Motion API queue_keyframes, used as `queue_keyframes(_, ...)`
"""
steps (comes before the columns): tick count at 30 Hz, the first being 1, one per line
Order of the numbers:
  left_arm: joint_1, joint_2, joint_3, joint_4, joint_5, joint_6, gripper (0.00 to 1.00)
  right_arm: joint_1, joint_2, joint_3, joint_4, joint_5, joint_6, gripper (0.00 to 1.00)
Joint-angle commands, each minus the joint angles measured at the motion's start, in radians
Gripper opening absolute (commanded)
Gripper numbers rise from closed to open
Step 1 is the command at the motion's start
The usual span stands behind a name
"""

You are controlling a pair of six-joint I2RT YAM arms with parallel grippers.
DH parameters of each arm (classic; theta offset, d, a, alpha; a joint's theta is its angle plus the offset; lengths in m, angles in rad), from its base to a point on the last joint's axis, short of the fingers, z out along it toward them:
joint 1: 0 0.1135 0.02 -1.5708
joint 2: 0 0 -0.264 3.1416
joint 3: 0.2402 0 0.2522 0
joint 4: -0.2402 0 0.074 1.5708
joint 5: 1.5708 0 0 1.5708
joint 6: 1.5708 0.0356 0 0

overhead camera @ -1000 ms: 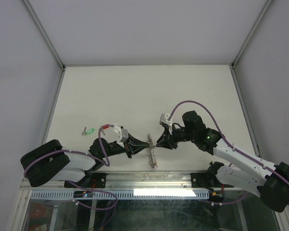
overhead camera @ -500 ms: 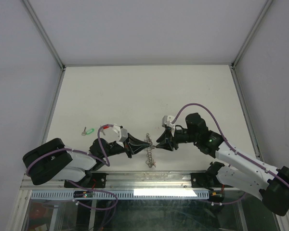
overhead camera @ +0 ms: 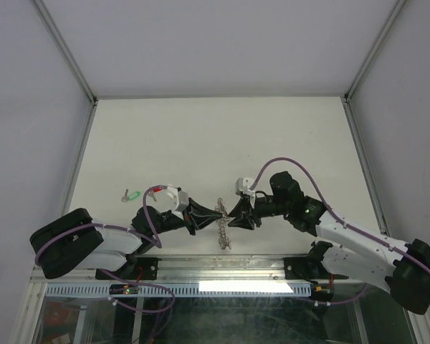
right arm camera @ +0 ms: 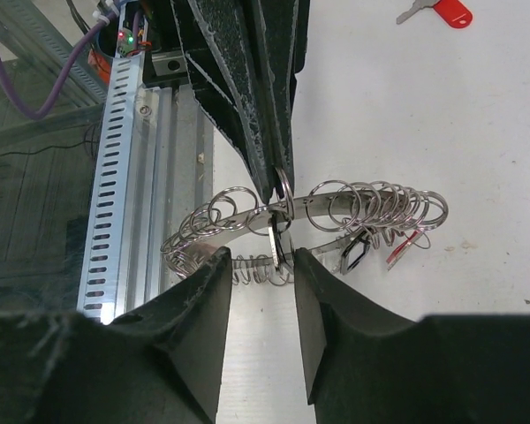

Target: Put the keys on the keyring

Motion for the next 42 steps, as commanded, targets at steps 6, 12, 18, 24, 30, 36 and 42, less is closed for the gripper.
queue_keyframes(6,0.001,-0.011,-0.011,0.083,0.003,-0.002,0.00,0.028,0.056,0.018,0.082,0.029,-0.004,0.30)
queue_keyframes(12,0.001,-0.007,-0.020,0.094,0.001,-0.005,0.00,0.031,0.058,0.020,0.100,0.052,0.001,0.17)
queue_keyframes(18,0.001,0.000,-0.026,0.108,0.001,-0.010,0.00,0.035,0.055,0.028,0.091,0.050,0.012,0.04)
queue_keyframes(24,0.001,-0.001,-0.027,0.110,-0.002,-0.010,0.00,0.034,0.037,0.047,0.025,0.067,-0.013,0.00)
queue_keyframes(30,0.001,-0.006,-0.027,0.105,-0.002,-0.008,0.00,0.034,0.038,0.106,-0.124,0.125,-0.071,0.00)
queue_keyframes(36,0.001,-0.006,-0.022,0.100,0.002,-0.007,0.00,0.036,0.068,0.152,-0.175,0.130,-0.077,0.00)
queue_keyframes(42,0.001,-0.003,-0.016,0.099,0.009,-0.007,0.00,0.043,0.097,0.172,-0.184,0.121,-0.062,0.00)
